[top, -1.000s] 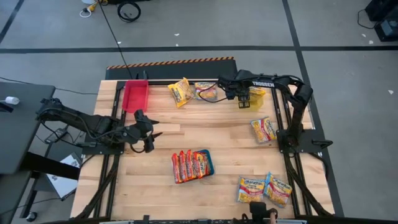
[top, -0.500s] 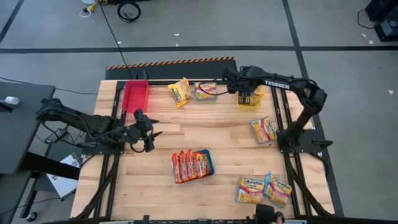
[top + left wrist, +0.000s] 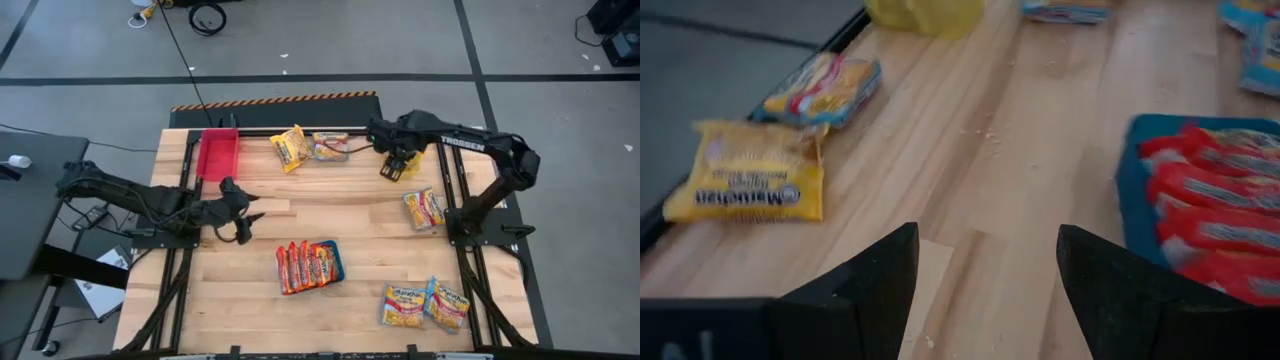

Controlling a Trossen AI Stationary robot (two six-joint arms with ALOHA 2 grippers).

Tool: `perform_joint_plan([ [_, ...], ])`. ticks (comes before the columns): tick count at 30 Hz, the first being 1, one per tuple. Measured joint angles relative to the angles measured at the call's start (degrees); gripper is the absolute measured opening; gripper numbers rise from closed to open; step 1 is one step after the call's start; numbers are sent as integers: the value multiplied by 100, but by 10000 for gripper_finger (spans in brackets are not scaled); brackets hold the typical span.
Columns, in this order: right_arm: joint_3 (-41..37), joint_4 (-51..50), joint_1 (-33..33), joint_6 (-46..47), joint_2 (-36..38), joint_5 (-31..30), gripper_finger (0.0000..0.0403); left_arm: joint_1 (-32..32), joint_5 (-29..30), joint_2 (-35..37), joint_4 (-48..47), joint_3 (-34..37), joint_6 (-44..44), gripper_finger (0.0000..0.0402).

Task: Sort Maruchan noodles
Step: Put the yellow noodle pack into the yellow bin

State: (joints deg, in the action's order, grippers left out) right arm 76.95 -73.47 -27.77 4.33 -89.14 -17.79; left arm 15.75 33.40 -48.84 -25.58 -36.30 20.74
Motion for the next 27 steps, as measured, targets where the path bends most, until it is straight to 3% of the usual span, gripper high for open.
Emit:
perform_joint_plan([
  [5,-2,-63,975,1114,375,-402,178,-848,-386,-215,754,471,18,242],
  [10,-2,617,2185,1589,617,-512,172,-1816,-765,-1072,1665,350,-296,242],
  [14,-2,1201,2973,1801,698,-671,172,-2842,-962,-1961,2007,7,641,242],
  [19,-2,1618,3597,1853,683,-843,172,-3926,-1498,-3141,2135,-428,1207,242],
  [27,-2,1726,4327,1955,448,-978,172,-4763,-1674,-4460,2533,-703,2458,243],
])
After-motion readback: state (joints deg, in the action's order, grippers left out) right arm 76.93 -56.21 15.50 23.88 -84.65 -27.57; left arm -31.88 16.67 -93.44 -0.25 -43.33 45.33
